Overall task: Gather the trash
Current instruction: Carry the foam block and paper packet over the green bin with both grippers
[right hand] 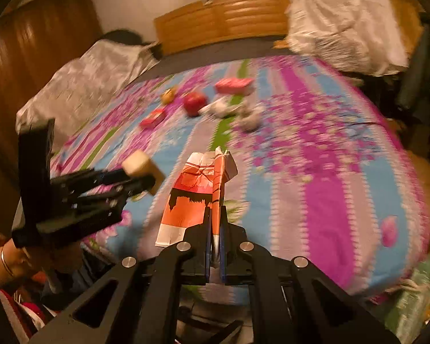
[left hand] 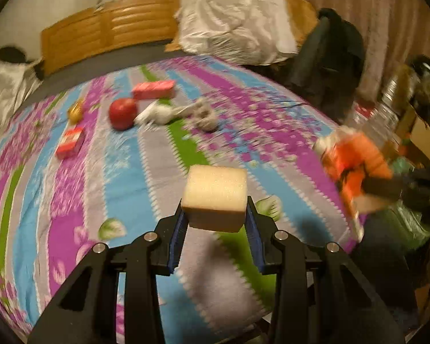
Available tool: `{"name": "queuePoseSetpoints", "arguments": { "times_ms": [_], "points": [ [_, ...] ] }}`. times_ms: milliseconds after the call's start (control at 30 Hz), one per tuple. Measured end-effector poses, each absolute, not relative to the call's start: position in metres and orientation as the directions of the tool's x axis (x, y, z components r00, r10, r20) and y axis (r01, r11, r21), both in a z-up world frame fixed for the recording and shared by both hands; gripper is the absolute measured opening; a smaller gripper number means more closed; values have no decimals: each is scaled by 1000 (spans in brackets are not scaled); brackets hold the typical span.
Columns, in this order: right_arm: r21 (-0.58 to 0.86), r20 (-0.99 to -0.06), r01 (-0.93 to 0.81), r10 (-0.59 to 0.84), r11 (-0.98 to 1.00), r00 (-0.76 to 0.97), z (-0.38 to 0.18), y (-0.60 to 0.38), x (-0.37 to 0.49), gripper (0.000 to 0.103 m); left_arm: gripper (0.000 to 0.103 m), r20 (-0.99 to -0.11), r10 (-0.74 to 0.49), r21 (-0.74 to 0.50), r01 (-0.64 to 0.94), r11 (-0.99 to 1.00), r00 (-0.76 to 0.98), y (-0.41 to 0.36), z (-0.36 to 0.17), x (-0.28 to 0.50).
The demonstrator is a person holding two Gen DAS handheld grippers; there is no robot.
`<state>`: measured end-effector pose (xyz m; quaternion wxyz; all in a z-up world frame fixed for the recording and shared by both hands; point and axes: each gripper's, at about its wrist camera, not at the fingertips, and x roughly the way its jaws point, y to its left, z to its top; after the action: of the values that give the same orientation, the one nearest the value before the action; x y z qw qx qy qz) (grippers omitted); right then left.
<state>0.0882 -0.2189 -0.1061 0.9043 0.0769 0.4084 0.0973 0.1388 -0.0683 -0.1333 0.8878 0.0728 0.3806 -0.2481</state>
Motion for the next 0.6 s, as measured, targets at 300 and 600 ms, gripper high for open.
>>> {"name": "queuePoseSetpoints", "arguments": {
  "times_ms": [300,600],
  "points": [
    [219,-626,155,16,963,780,-46,-326,25,5,37,-629,-504,-8,643,766,592,-155,-85,135],
    [193,-558,382,-219,904,800,-6,-414,-45,5,37,-556,-639,1,770,639,531,-248,-43,119]
  ]
}}
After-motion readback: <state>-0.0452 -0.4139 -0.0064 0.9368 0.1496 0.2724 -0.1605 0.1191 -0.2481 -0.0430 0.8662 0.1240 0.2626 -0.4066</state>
